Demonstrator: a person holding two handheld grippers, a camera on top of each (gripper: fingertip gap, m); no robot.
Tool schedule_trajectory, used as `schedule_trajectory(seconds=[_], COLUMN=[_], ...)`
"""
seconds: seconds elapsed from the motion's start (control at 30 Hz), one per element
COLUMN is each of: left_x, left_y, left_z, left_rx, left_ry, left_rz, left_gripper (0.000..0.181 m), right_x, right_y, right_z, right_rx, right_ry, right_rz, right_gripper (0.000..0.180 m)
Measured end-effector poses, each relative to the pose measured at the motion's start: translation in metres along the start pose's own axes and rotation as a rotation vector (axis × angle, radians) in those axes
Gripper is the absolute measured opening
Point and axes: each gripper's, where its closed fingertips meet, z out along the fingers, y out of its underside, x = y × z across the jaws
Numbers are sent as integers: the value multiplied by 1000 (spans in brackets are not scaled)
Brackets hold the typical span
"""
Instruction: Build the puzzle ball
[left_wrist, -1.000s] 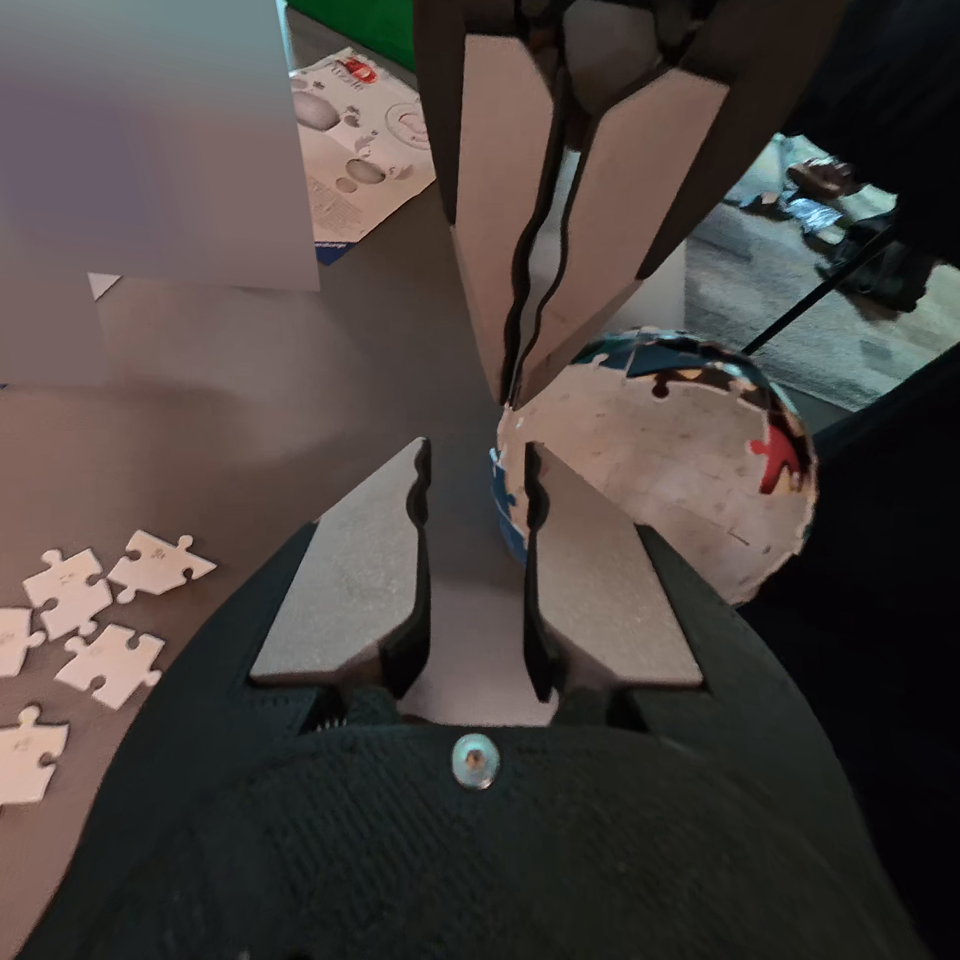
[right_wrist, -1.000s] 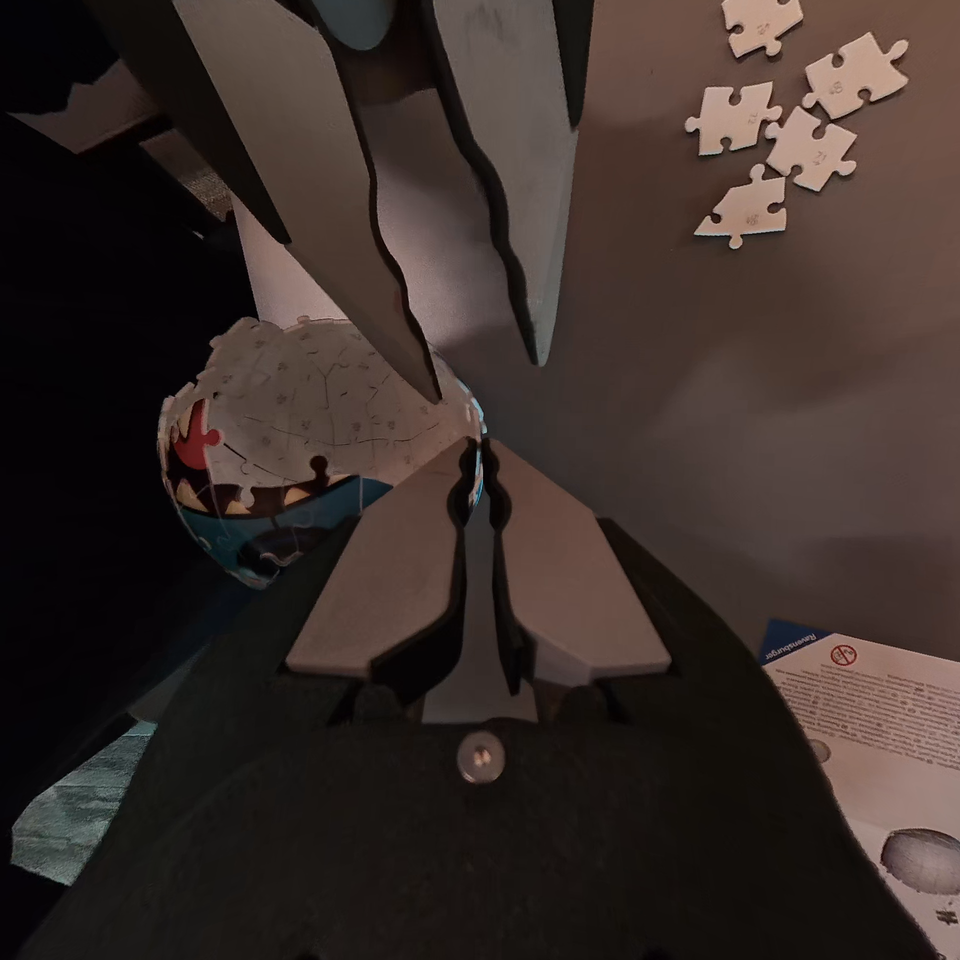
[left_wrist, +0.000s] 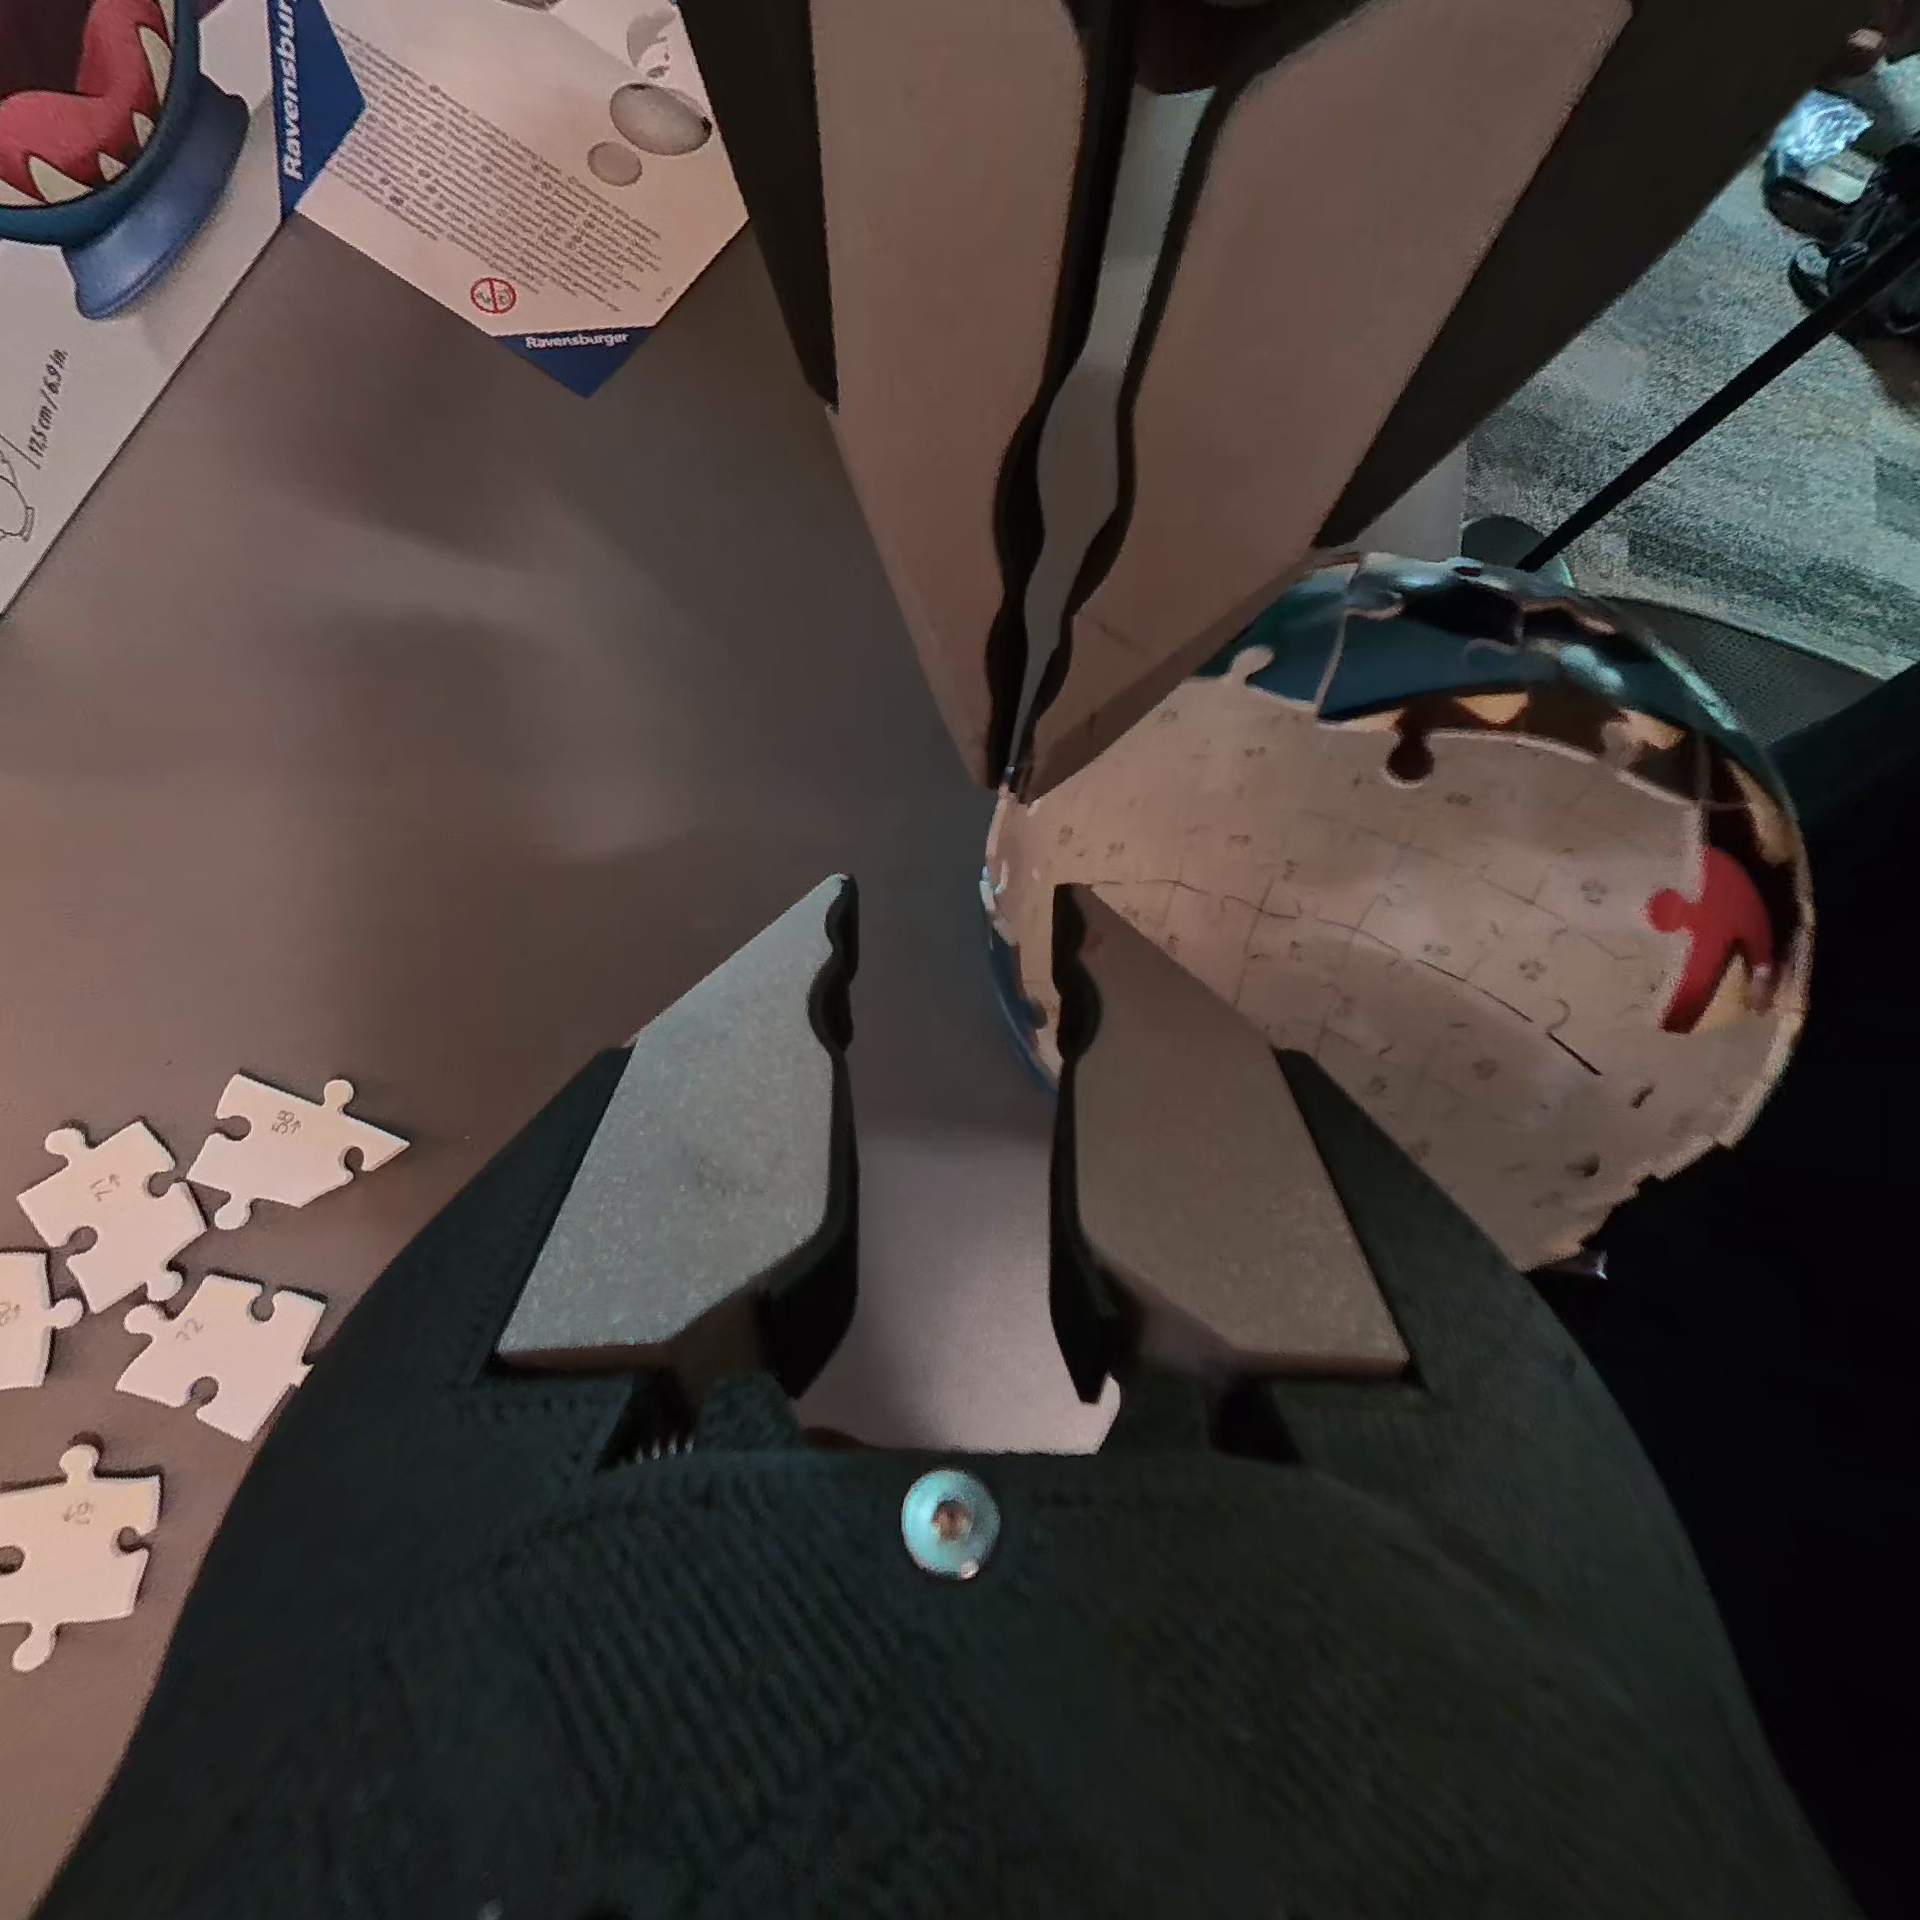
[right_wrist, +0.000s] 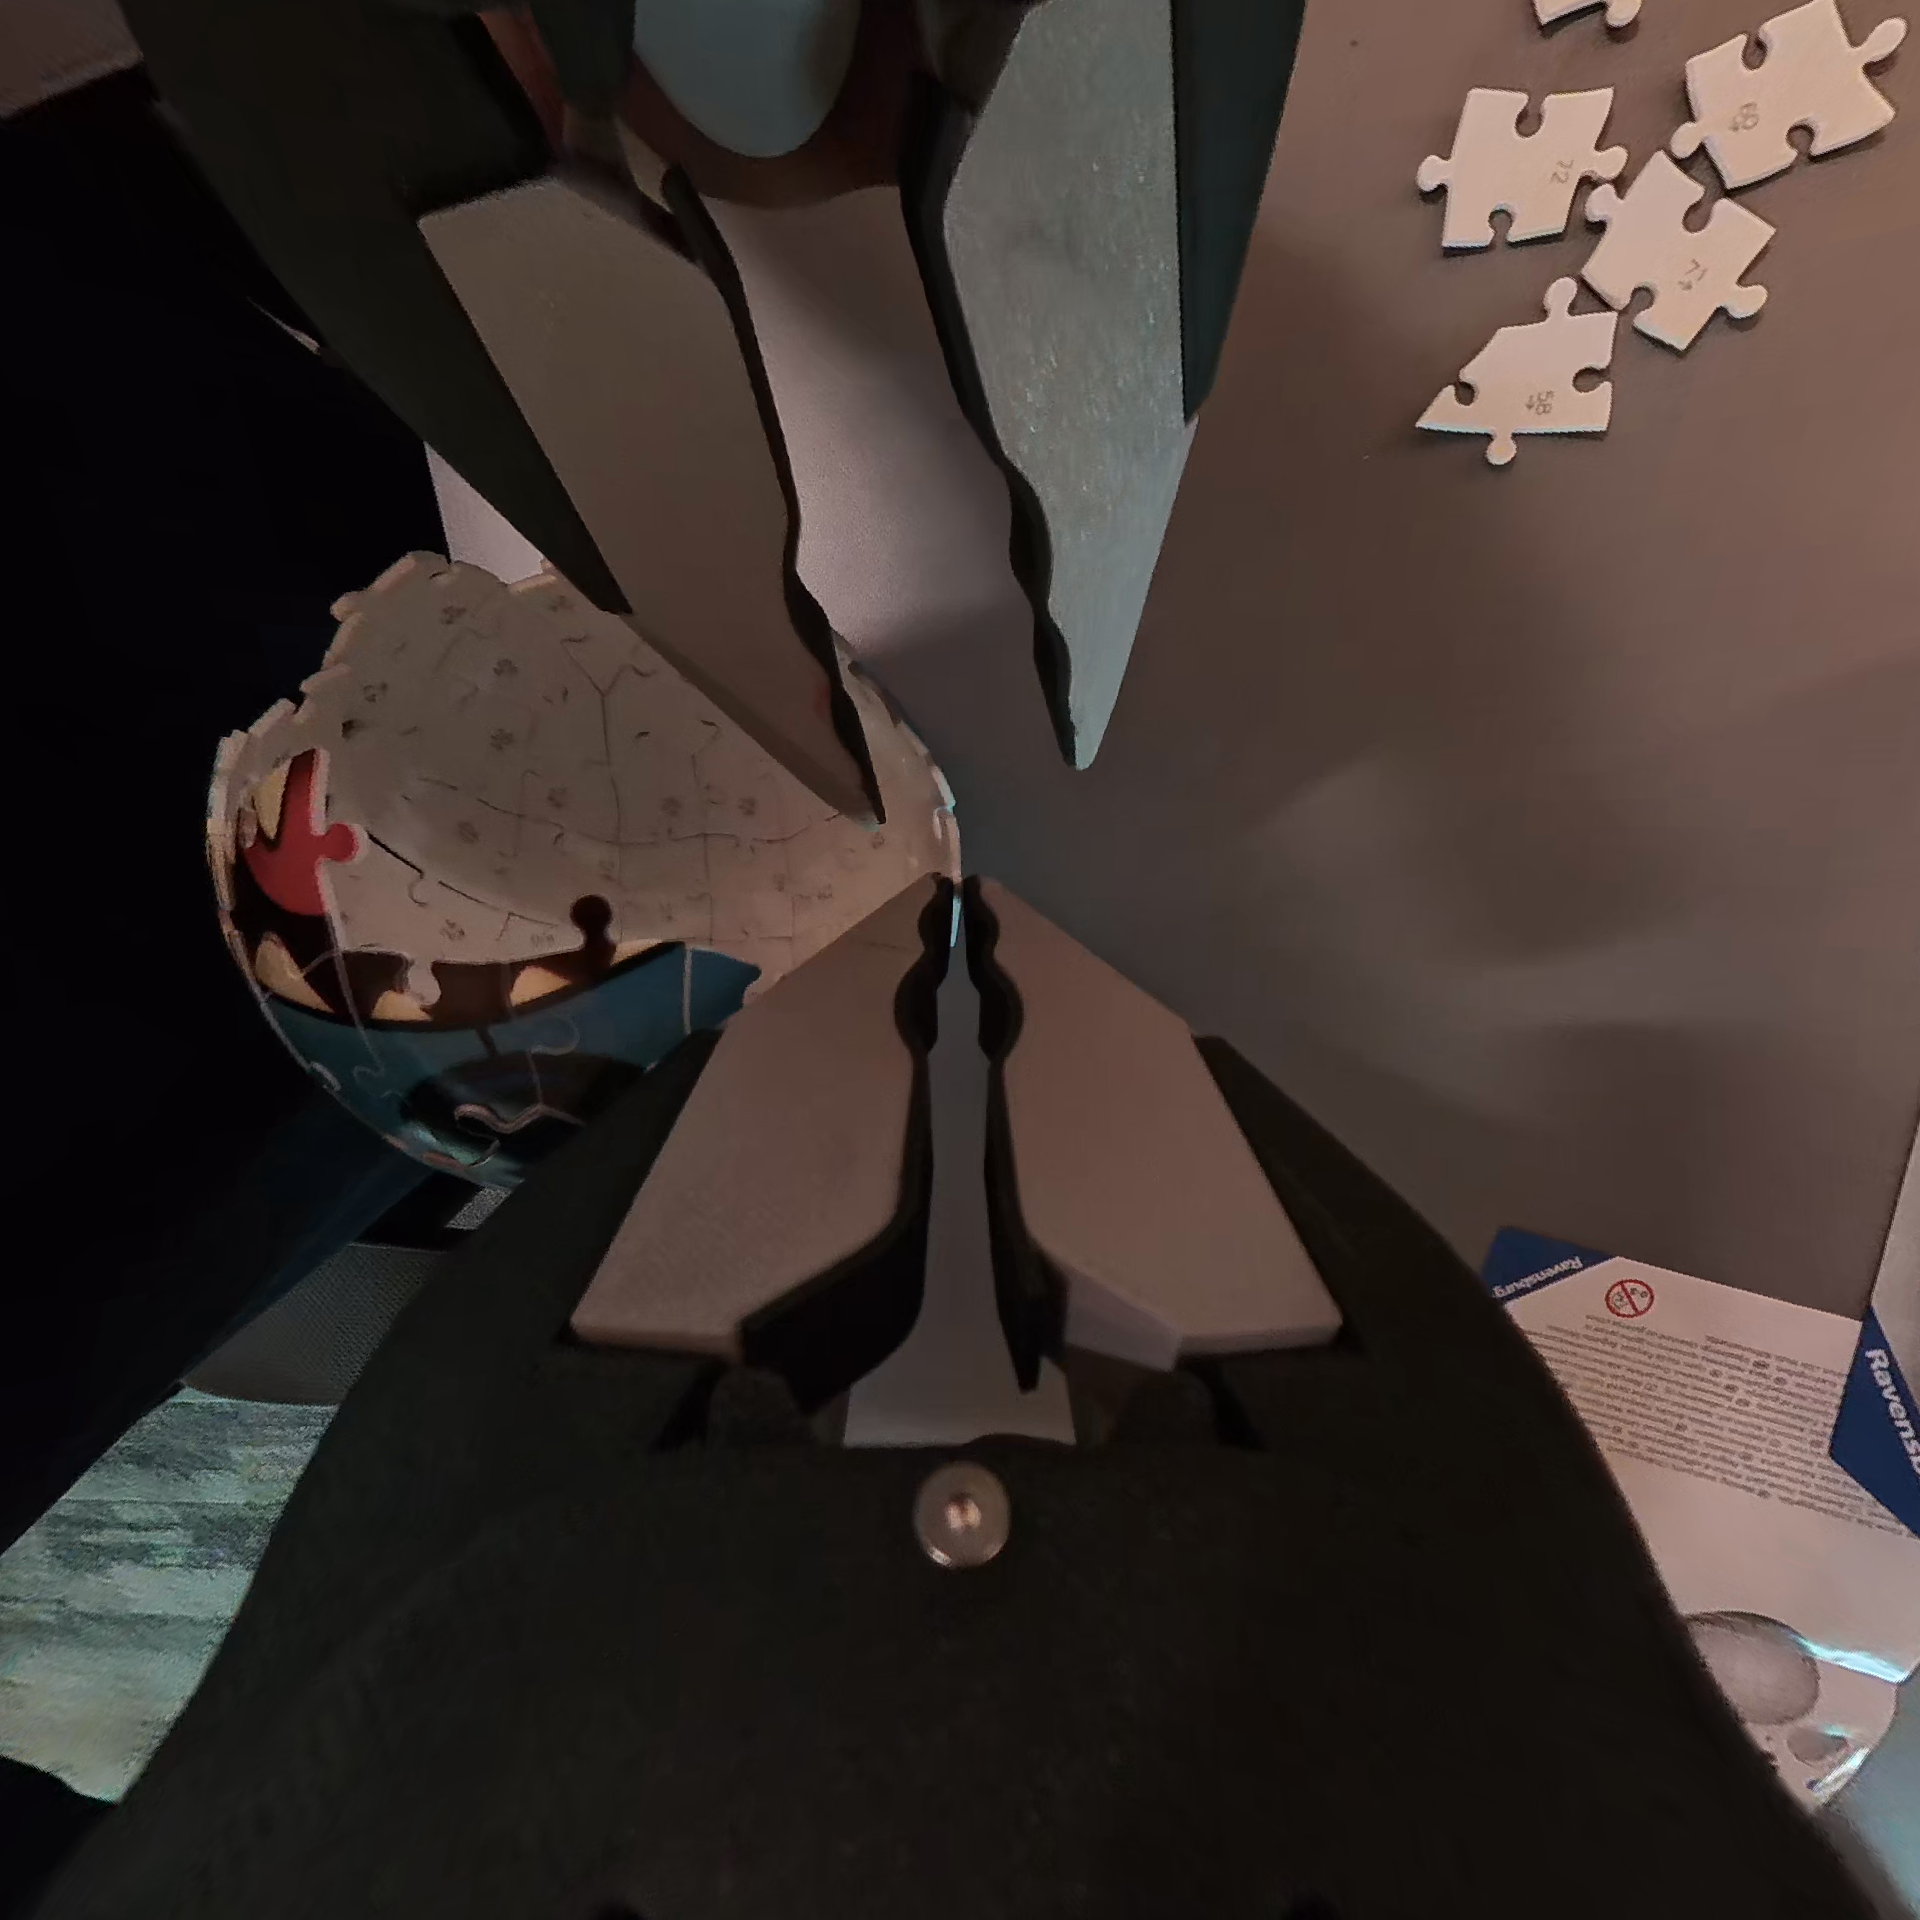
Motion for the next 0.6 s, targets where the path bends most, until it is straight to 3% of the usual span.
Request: schedule_trajectory(seconds=[0.6], left_x=[1], left_y=[2], left_z=[8], left_rx=[-54], left_ry=[44], left_rz=[19], left_gripper=[24], right_x=[0], right_y=[-1], right_z=[1], right_rx=[-3], right_ry=[1], right_rz=[-84], right_gripper=[0])
